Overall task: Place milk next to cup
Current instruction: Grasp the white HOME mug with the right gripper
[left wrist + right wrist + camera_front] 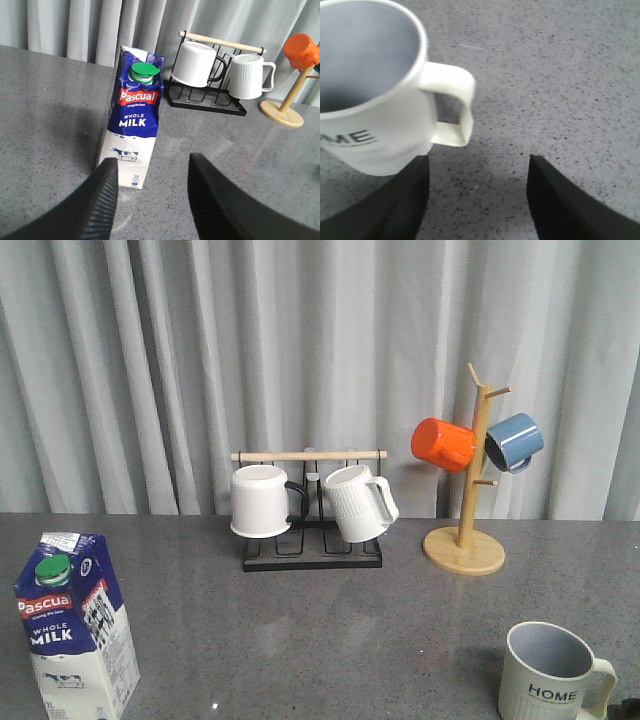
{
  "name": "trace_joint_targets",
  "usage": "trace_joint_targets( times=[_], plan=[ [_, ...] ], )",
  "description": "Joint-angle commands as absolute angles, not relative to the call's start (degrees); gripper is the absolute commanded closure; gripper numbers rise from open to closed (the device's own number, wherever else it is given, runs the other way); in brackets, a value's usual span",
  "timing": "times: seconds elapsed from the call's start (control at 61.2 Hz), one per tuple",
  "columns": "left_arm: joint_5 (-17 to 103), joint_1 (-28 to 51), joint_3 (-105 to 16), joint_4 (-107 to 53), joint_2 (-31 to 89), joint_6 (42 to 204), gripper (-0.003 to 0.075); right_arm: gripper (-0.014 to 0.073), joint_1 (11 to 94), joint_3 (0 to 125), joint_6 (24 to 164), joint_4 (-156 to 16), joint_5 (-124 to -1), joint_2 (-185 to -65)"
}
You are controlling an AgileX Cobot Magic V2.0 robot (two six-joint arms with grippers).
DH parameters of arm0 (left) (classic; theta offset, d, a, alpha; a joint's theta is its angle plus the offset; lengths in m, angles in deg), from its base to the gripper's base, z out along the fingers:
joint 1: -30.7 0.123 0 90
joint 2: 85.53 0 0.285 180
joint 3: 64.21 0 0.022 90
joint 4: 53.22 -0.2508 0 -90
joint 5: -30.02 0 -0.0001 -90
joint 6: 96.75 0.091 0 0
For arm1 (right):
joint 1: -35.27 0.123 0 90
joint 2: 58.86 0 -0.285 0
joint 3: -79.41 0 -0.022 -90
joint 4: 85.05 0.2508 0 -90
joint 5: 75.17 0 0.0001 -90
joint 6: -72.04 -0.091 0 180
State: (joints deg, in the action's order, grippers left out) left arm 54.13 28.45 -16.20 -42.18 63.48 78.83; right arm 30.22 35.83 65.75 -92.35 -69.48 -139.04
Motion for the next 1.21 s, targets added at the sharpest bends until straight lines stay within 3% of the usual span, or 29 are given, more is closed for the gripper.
trace_joint_targets(
  times=[0.0,0.62,0.914,1.045,1.192],
  plan=[
    [49.7,28.3,-18.0,-41.8,62.7,79.0,0.0392,0.0178,28.9,37.7,66.0,-92.3,-74.5,-138.2],
    [49.0,28.3,-18.0,-41.8,62.6,79.0,0.0392,0.0178,28.7,37.7,66.1,-89.4,-77.3,-140.8],
    [48.7,28.3,-18.0,-41.8,62.6,79.0,0.0392,0.0202,28.7,37.8,66.1,-89.8,-89.9,-148.3],
    [48.7,28.3,-18.0,-41.8,62.6,79.0,0.0392,0.0272,28.7,40.8,66.1,-91.3,-92.2,-154.7],
    [48.7,28.3,-18.0,-41.8,62.6,79.0,0.0392,0.0480,28.7,42.3,63.6,-97.6,-99.4,-159.7]
  ],
)
